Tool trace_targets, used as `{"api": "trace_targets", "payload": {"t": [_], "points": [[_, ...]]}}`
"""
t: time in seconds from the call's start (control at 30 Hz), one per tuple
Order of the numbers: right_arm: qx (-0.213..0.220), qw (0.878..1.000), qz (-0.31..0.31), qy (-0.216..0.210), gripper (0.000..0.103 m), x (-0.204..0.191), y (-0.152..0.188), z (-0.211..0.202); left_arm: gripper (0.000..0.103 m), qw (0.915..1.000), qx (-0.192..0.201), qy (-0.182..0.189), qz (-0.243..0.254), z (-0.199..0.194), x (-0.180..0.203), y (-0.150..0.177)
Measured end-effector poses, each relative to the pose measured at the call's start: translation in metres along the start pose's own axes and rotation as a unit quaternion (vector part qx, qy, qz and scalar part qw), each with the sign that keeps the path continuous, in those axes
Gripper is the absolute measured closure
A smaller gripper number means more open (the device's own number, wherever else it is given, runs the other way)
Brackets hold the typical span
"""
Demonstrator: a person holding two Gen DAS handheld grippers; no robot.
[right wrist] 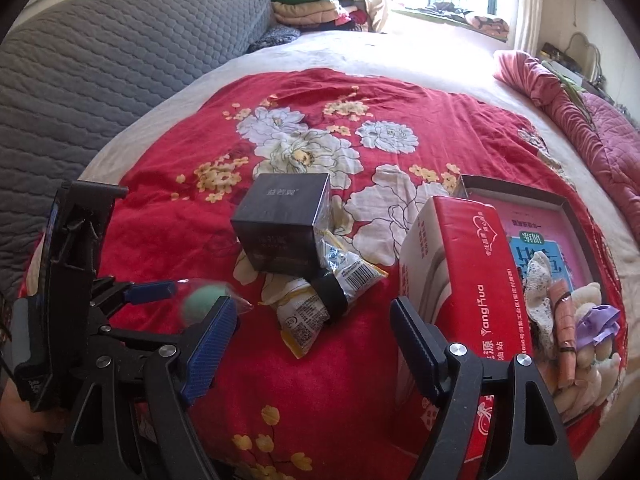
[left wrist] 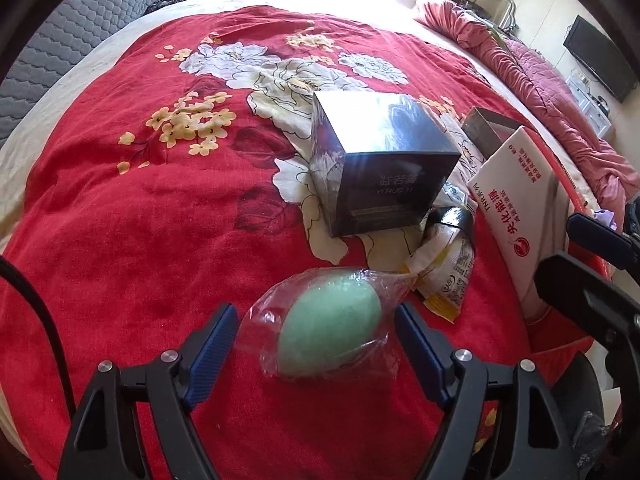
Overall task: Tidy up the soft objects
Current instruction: 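Grasp the bagged green sponge with the left gripper while the right grasps the snack packet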
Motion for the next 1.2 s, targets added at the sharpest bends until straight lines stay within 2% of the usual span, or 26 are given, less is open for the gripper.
{"api": "trace_targets", "payload": {"t": [0.13,0.23,0.33,0.43,0.5,0.63,0.73,0.97,1.03,1.1,1.2], "points": [[-0.027,0.999,0.040,0.007,0.023,0.002,-0.004,0.024,0.047,0.9999,-0.009,0.010,-0.009,0.011,-0.009,-0.001],[-0.047,0.996,0.078,0.024,0.023,0.007,-0.005,0.046,0.049,0.9996,-0.007,0.023,-0.015,0.014,-0.013,-0.003],[-0.060,0.993,0.088,0.056,0.023,0.008,-0.007,0.064,0.049,0.9991,-0.005,0.037,-0.020,0.014,-0.016,-0.003],[-0.090,0.988,0.095,0.083,0.023,0.008,-0.006,0.086,0.049,0.9985,-0.004,0.049,-0.023,0.014,-0.017,-0.003],[-0.095,0.984,0.095,0.116,0.023,0.012,-0.003,0.096,0.049,0.9981,-0.003,0.056,-0.025,0.014,-0.018,-0.003],[-0.114,0.979,0.136,0.095,0.023,0.022,0.007,0.117,0.049,0.9977,-0.005,0.062,-0.028,0.014,-0.020,-0.002],[-0.103,0.981,0.133,0.099,0.023,0.021,0.005,0.120,0.049,0.9973,-0.003,0.068,-0.027,0.013,-0.019,-0.002],[-0.108,0.979,0.142,0.098,0.021,0.022,0.005,0.124,0.049,0.9963,-0.005,0.079,-0.033,0.013,-0.019,-0.001],[-0.083,0.980,0.155,0.098,0.032,0.027,0.004,0.117,0.049,0.9962,-0.005,0.080,-0.034,0.013,-0.019,-0.001],[-0.072,0.978,0.162,0.108,0.053,0.031,0.004,0.111,0.049,0.9962,-0.004,0.079,-0.035,0.013,-0.018,-0.001],[-0.063,0.983,0.130,0.111,0.059,0.026,0.002,0.105,0.049,0.9962,-0.001,0.079,-0.037,0.012,-0.018,-0.001]]}}
Point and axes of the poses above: each gripper's, at about its wrist camera, not at the fingertips, and z roughly the way its jaws point, x to its right, y to its underside, the point moved 4 cm from there along z, roughly the way its jaws point, and after that the axes turned 7 degrees about -y, right-handed, at the moved point
